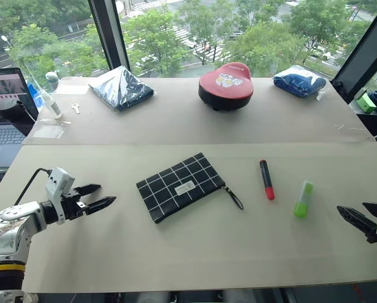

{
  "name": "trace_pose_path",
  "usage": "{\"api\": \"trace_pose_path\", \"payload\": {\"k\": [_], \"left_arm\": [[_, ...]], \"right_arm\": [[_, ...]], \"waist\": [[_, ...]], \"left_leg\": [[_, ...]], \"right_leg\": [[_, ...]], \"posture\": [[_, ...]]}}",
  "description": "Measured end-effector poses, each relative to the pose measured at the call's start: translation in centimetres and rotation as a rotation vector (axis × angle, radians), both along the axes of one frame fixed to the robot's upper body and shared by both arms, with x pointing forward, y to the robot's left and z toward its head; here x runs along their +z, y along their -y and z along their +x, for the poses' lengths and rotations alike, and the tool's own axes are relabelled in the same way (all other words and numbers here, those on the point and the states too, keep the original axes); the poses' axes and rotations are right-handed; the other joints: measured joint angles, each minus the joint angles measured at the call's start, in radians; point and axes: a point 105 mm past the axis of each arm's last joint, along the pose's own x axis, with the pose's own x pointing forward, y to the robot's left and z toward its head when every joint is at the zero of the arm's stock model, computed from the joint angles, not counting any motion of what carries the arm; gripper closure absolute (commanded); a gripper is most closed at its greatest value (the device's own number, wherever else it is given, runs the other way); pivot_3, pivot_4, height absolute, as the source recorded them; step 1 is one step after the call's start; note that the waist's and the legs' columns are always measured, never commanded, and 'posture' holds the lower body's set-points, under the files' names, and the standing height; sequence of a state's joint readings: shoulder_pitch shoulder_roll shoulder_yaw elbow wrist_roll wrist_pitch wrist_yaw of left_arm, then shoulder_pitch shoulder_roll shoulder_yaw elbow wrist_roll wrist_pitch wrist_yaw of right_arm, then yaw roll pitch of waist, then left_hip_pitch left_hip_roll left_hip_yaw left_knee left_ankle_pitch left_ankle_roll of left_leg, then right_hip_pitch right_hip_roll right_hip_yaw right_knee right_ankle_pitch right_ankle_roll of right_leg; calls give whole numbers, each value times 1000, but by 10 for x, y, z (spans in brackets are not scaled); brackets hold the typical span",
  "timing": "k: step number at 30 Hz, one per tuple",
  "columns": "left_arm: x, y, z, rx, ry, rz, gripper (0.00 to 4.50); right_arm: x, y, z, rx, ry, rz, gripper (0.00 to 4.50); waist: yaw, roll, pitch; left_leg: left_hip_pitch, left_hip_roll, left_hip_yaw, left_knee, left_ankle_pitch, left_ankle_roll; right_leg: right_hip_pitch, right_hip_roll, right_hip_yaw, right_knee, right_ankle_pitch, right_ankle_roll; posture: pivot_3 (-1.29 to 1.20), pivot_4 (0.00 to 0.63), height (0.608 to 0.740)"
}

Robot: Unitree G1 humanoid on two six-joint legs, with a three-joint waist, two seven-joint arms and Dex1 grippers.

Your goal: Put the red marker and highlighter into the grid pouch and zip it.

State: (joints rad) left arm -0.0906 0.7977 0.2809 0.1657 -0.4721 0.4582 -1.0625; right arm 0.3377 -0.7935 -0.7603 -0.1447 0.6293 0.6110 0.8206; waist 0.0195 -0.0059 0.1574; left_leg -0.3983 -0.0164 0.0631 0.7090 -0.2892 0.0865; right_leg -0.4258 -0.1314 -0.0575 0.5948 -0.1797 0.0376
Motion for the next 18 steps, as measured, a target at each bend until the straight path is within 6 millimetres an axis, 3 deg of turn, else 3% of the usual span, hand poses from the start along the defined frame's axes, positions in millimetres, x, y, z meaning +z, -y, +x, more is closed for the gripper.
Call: {"api": "trace_pose_path", "payload": {"k": [6,9,13,15,18], "left_arm": [[0,0,8,-55,-7,58,29],[-4,-2,11,-182,88,267,0],[3,7,18,-349,258,461,0],[6,13,18,-451,338,564,0],[5,20,14,-531,391,613,0]], "right_arm": [[0,-1,4,-11,19,9,0],[10,-7,15,-3,74,55,676],[37,-30,28,82,169,132,2091],[59,-58,37,188,239,161,2883],[58,-98,43,314,237,203,3735]], "waist": [[5,0,0],[3,2,-1],[6,3,-1],[5,3,-2],[2,4,-3]], "left_leg": [[0,-1,0,0,0,0],[0,-1,1,0,0,0],[0,0,1,0,-2,-2],[-1,0,1,0,-4,-5],[0,0,1,0,-5,-3]], "right_leg": [[0,0,0,0,0,0],[0,0,1,0,0,-1],[-2,-4,1,0,0,-1],[-2,-9,0,0,1,-1],[-1,-12,-5,0,1,-1]], "posture": [[0,150,740],[0,150,740],[0,150,740],[0,150,740],[0,150,740]]}}
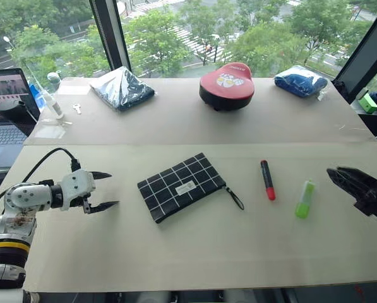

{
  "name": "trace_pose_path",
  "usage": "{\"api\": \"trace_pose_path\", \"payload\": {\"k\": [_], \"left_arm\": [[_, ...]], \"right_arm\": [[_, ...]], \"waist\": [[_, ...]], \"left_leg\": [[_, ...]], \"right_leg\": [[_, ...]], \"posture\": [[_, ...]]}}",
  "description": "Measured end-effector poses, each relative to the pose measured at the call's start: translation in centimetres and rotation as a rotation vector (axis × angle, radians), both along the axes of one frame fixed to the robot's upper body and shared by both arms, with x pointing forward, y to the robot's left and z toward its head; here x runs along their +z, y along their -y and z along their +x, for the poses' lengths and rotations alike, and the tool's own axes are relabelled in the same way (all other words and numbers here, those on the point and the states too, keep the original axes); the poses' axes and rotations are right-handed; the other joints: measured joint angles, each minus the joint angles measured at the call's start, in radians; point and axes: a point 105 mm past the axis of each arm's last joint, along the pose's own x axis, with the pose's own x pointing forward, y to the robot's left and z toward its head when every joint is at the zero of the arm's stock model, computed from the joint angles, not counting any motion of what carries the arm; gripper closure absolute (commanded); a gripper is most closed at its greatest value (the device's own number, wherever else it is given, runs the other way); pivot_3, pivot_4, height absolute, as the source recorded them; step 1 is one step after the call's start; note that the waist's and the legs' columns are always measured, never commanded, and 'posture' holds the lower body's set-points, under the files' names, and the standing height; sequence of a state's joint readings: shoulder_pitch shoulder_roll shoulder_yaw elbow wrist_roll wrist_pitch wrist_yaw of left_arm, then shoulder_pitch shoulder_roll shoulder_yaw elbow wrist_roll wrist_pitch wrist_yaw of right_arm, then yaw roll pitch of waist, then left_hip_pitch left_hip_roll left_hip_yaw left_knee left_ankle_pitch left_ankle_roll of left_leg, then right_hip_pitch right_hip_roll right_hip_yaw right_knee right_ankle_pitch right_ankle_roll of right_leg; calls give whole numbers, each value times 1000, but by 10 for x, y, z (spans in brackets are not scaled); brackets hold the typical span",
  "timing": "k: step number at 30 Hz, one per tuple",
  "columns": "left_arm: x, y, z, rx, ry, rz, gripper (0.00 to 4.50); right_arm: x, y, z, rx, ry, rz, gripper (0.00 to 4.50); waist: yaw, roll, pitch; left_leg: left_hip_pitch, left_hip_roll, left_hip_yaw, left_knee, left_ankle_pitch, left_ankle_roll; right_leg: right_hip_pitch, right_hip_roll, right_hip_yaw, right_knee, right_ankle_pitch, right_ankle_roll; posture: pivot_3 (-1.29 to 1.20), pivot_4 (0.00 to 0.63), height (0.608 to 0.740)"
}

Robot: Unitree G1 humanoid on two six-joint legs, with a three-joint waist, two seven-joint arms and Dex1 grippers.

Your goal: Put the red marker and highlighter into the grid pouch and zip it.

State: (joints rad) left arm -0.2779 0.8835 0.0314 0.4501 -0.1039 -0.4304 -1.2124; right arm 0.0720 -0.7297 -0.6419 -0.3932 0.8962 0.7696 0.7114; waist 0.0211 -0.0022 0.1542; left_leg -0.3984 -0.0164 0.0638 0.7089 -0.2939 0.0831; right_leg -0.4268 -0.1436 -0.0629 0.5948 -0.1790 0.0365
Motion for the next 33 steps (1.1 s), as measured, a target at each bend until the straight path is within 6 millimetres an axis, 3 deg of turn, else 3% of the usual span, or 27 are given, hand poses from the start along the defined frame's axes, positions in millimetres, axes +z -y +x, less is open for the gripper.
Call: {"api": "trace_pose_path", "payload": {"k": [2,7,9,12,15,23,29,33], "left_arm": [[-1,9,-3,-69,34,14,0],[-1,41,-7,-226,78,15,0],[-2,47,-9,-251,77,14,0],[-1,69,-14,-354,90,22,0],[-3,90,-23,-455,100,30,0],[-3,94,-26,-488,110,55,0],[-3,95,-25,-487,113,56,0],[-3,97,-26,-485,112,52,0]], "right_arm": [[-18,-42,3,139,-63,39,4411],[-61,-96,20,251,-162,-31,4411],[-68,-98,27,232,-170,-57,4411],[-71,-105,61,154,-141,-95,4411],[-67,-122,70,198,-115,-96,4411],[-99,-145,76,245,-171,-216,4411],[-94,-155,80,280,-145,-233,4411],[-84,-153,93,250,-123,-205,4411]], "waist": [[-1,2,-1],[4,4,-2],[4,4,-2],[-5,4,-2],[-7,4,-2],[-15,4,-2],[-15,4,-2],[-15,4,-2]], "left_leg": [[0,-2,0,0,1,4],[-1,-8,3,4,3,8],[0,-9,3,4,3,8],[-1,-11,7,5,3,8],[-1,-10,7,4,4,7],[0,-8,8,2,5,6],[0,-8,8,3,5,6],[0,-8,8,3,5,6]], "right_leg": [[0,-3,-4,0,0,0],[1,-4,-7,0,1,3],[0,-3,-7,0,1,3],[1,-4,-8,-1,2,6],[0,-1,-9,0,1,7],[2,2,-9,0,0,9],[2,2,-9,0,0,9],[2,2,-9,0,0,8]], "posture": [[0,150,740],[0,150,740],[0,150,740],[0,150,740],[0,150,740],[0,150,740],[0,150,740],[0,150,740]]}}
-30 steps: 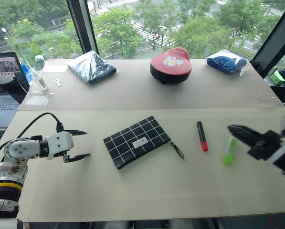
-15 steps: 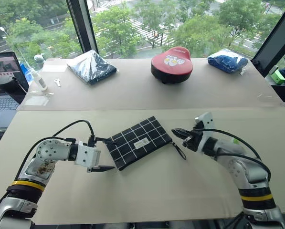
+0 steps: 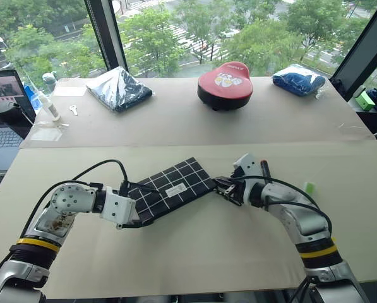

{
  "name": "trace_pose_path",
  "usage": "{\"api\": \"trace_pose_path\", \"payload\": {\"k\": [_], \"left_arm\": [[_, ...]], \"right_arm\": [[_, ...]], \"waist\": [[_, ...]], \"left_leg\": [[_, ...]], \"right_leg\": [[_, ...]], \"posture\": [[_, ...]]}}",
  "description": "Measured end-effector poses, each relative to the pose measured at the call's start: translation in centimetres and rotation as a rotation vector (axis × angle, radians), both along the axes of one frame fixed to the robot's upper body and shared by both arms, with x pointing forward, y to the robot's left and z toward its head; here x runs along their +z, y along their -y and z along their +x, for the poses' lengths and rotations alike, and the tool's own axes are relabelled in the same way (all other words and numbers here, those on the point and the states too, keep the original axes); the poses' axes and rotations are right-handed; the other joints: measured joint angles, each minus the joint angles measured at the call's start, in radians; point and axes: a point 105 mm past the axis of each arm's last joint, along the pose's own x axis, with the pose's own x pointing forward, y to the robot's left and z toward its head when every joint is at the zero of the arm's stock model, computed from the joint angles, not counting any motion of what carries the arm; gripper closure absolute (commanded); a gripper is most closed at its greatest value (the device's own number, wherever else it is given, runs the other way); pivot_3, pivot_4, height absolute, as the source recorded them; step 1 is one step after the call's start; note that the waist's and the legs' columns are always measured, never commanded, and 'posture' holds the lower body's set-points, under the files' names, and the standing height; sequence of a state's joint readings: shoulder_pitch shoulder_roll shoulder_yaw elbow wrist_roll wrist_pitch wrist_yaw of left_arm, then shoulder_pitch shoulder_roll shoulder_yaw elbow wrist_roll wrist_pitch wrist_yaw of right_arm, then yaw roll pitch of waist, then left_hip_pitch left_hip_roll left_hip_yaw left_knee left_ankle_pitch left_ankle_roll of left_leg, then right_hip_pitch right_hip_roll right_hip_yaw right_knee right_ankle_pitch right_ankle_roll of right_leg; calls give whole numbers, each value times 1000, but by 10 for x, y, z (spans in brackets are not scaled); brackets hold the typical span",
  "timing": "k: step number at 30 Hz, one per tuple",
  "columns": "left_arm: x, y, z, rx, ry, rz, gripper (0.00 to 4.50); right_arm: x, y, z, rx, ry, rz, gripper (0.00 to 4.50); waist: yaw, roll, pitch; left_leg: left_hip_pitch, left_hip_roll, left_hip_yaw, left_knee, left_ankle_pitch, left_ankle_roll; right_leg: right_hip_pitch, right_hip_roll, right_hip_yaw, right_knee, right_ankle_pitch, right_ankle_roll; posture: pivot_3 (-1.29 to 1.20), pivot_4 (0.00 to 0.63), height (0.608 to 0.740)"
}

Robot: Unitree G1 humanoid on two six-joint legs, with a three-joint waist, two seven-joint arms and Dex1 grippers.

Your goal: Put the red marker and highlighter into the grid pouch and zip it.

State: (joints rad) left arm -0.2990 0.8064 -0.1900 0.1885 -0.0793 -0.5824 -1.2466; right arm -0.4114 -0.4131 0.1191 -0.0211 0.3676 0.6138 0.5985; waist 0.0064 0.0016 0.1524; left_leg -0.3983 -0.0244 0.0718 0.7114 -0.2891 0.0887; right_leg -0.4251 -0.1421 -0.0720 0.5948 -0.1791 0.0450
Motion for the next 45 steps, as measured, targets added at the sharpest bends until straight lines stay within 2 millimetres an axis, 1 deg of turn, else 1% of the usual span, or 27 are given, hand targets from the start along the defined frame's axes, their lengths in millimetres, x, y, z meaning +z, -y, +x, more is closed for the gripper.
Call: {"api": "trace_pose_path", "payload": {"k": [2,4,6,7,8,9,11,13,16,19,23,27,31,34,36,37,38,45], "left_arm": [[0,1,0,4,-5,-2,0],[-1,1,-1,8,-9,-4,0],[-1,1,-1,10,-11,-6,0],[-1,1,-1,10,-11,-7,0],[-1,1,-1,10,-11,-7,0],[-1,1,-2,12,-12,-9,0],[-1,1,-2,15,-13,-10,0],[-2,1,-1,22,-17,-10,0],[-2,0,0,31,-21,-11,0],[-2,0,-1,38,-26,-8,0],[-2,0,-1,39,-27,-3,0],[-2,1,-1,37,-21,5,0],[-3,2,0,34,3,33,0],[-3,8,4,26,73,67,0],[-3,13,8,35,114,67,0],[-3,16,9,41,130,63,0],[-3,18,9,46,143,64,0],[-6,25,5,67,191,101,0]], "right_arm": [[16,5,8,-28,32,57,4411],[40,11,13,-48,63,164,4411],[53,9,9,-15,80,208,4411],[54,5,4,13,73,218,4411],[52,2,2,28,66,216,4411],[45,-4,-7,69,44,191,4411],[25,-15,-20,130,-18,153,4411],[4,-24,-30,159,-85,104,4411],[-8,-27,-32,147,-125,56,4411],[-12,-26,-27,116,-136,38,4411],[-11,-27,-19,88,-129,18,4411],[-13,-28,-18,80,-147,4,4411],[-17,-31,-16,43,-182,16,4411],[-21,-28,-15,8,-207,14,4411],[-23,-27,-15,-8,-212,4,4411],[-23,-26,-14,-14,-211,0,4411],[-24,-26,-14,-19,-211,-1,4411],[-24,-25,-14,-28,-214,-2,4411]], "waist": [[1,0,0],[1,0,0],[0,0,0],[0,0,0],[0,0,0],[1,0,0],[0,0,0],[-2,0,0],[-2,0,0],[-3,0,0],[-5,0,0],[-6,0,-1],[-6,0,-3],[2,1,-6],[7,4,-8],[9,5,-9],[11,5,-9],[12,10,-15]], "left_leg": [[0,0,0,0,0,0],[0,0,0,0,0,0],[0,1,0,0,0,0],[0,1,0,0,0,0],[0,1,0,-1,0,0],[0,1,0,0,0,0],[1,1,0,0,0,0],[0,0,0,0,0,0],[1,0,0,0,0,0],[2,1,0,0,0,-1],[3,1,0,0,1,-1],[5,1,0,0,0,-1],[11,1,0,-1,0,-1],[14,1,0,-1,0,-1],[15,1,0,-1,-3,2],[15,1,-1,-1,-4,1],[15,1,-1,-1,-6,-3],[16,1,-1,-1,-4,-1]], "right_leg": [[0,0,0,0,0,0],[0,0,0,0,0,0],[1,1,0,1,0,0],[1,1,0,1,0,0],[1,1,0,1,0,0],[1,1,0,1,0,0],[1,1,0,1,0,0],[1,1,0,1,0,0],[1,1,0,0,0,0],[1,1,0,0,0,0],[2,1,0,1,0,0],[3,1,1,1,0,0],[4,1,1,0,0,0],[6,0,1,1,0,-1],[7,-2,1,1,1,-2],[7,-2,1,2,1,-2],[7,-2,1,2,1,-2],[7,-2,1,2,1,-2]], "posture": [[0,150,740],[0,150,740],[0,150,740],[0,150,740],[0,150,740],[0,150,740],[0,150,740],[0,150,740],[0,150,740],[0,150,740],[0,150,740],[0,150,740],[0,150,740],[0,150,740],[0,150,740],[0,150,740],[0,150,740],[0,150,740]]}}
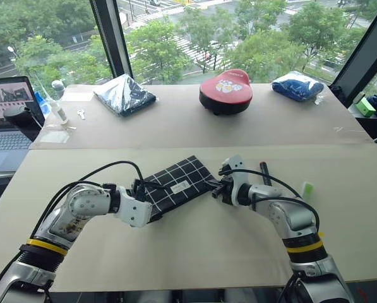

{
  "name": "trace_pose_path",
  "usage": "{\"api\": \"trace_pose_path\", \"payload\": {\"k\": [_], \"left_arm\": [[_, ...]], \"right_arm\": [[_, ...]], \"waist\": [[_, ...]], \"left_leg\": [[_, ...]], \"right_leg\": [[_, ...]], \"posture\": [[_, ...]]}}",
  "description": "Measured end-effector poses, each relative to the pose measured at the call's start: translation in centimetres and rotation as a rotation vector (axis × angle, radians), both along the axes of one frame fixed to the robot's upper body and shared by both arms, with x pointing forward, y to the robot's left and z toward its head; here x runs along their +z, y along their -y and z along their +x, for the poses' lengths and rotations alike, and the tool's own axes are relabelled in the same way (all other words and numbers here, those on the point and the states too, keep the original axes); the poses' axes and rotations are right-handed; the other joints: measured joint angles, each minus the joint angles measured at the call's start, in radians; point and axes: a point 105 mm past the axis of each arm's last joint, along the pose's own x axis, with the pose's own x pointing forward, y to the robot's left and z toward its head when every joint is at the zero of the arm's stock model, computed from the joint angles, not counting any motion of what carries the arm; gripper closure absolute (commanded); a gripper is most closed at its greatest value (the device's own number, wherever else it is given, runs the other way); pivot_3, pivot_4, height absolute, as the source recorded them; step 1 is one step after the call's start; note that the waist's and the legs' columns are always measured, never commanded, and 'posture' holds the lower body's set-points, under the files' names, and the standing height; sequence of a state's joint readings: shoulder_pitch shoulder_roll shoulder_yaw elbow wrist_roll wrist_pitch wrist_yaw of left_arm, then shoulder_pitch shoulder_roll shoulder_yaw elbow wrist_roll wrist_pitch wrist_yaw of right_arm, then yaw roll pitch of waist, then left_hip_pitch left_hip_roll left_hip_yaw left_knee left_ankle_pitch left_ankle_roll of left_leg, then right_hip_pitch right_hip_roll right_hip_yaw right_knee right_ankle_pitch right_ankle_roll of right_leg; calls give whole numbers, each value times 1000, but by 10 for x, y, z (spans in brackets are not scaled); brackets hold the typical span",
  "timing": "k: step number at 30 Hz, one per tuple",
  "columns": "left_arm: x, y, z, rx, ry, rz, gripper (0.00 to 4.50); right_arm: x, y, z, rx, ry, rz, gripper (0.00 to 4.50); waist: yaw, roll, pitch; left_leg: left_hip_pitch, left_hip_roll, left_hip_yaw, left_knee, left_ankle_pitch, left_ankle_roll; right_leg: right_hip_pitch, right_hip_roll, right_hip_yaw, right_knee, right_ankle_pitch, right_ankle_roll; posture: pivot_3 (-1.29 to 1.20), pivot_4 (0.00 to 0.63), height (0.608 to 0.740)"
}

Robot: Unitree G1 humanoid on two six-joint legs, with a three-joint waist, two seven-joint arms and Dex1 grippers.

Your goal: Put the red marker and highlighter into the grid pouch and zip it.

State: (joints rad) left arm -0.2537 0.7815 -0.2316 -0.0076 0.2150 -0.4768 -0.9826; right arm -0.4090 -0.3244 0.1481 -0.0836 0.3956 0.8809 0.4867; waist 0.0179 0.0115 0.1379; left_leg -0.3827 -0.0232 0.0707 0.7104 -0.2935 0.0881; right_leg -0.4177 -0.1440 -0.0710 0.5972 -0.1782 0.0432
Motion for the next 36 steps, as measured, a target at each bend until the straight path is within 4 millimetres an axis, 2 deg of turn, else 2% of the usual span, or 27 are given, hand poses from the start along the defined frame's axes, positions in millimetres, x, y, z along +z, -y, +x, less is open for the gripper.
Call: {"api": "trace_pose_path", "payload": {"k": [12,15,18,25,33,36], "left_arm": [[4,2,-2,65,18,50,0],[1,1,-2,74,12,41,752],[-6,1,-4,73,-7,40,1911],[-16,2,-6,69,-31,44,4477],[-17,2,-3,77,-37,18,4477],[-17,2,-1,111,-78,-46,4500]], "right_arm": [[-1,0,1,3,-6,0,4411],[-1,0,1,2,-9,0,4500],[-2,0,2,1,-11,0,4500],[-1,0,1,2,-9,0,4500],[-3,1,-1,8,-15,-1,4500],[-2,2,0,6,6,-2,3733]], "waist": [[-1,1,-1],[0,2,-2],[1,2,-2],[2,2,-2],[4,2,-2],[6,2,-2]], "left_leg": [[0,1,0,0,1,3],[0,1,0,0,1,3],[0,2,-1,0,-2,-2],[-1,2,-1,0,-2,-2],[-1,2,-1,-1,-3,-2],[-1,2,-1,-1,-3,-2]], "right_leg": [[0,0,0,0,0,0],[0,0,0,-1,0,0],[0,-1,0,-1,0,0],[-1,-1,0,-1,-1,1],[-1,-2,0,-1,-1,1],[-1,-2,0,-2,-1,2]], "posture": [[0,150,740],[0,150,740],[0,150,740],[0,150,740],[0,150,740],[0,150,740]]}}
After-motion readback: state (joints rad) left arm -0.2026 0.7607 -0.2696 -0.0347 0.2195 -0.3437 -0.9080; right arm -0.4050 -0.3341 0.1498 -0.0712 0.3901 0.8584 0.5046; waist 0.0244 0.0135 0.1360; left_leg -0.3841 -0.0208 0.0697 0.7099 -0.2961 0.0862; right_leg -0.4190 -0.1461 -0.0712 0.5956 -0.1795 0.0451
